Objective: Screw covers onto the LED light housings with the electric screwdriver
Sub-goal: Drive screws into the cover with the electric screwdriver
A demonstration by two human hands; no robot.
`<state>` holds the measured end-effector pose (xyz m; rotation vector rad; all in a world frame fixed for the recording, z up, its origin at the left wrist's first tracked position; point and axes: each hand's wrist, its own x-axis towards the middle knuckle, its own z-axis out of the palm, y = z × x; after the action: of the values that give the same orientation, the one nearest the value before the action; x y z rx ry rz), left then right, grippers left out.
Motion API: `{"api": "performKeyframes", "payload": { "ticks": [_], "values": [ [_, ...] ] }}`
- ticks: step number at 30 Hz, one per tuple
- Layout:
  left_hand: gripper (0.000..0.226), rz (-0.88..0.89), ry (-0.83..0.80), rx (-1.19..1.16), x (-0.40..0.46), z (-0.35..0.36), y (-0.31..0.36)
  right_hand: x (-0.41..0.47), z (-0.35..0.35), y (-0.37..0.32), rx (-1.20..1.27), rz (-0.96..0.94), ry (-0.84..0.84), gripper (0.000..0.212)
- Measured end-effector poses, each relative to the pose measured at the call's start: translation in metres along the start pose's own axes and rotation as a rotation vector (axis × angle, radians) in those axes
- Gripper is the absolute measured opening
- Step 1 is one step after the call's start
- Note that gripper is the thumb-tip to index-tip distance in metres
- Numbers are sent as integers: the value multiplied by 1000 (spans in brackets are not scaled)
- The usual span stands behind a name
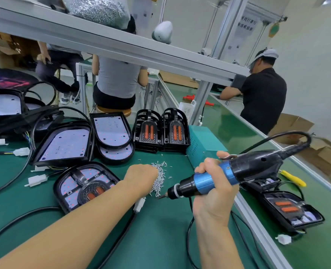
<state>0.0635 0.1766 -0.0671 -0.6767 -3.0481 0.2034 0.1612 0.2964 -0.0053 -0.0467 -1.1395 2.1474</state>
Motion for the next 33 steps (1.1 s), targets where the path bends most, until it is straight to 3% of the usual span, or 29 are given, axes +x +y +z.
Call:
{"api": "performKeyframes", "payload": {
  "ticks": [7, 11, 13, 16, 19, 21, 29, 33],
  "values": [
    [29, 85, -7, 62, -1, -2, 2, 1, -1, 1, 15, -18, -28, 28],
    [24, 25, 9, -3, -4, -5, 1, 1, 0, -1, 33, -13, -32, 30],
    [13, -40, 102, -219, -7, -6, -3, 1, 1, -1, 34, -9, -37, 30],
    [16, -113, 220, -744, -18, -9, -16, 0, 3, -1, 59, -4, -42, 30],
    [17, -196, 224, -1411, -38, -14, -27, -1, 8, -3, 98, 12, -64, 30],
    [18, -242, 232, -1701, -52, -15, -32, -2, 13, -4, 134, 30, -81, 30],
    [6, -399, 208, -2298, -106, -14, -45, -9, 37, -16, 334, 86, -166, 26],
    [21, -395, 185, -2388, -127, -11, -48, -15, 48, -17, 370, 104, -200, 25]
  ]
}}
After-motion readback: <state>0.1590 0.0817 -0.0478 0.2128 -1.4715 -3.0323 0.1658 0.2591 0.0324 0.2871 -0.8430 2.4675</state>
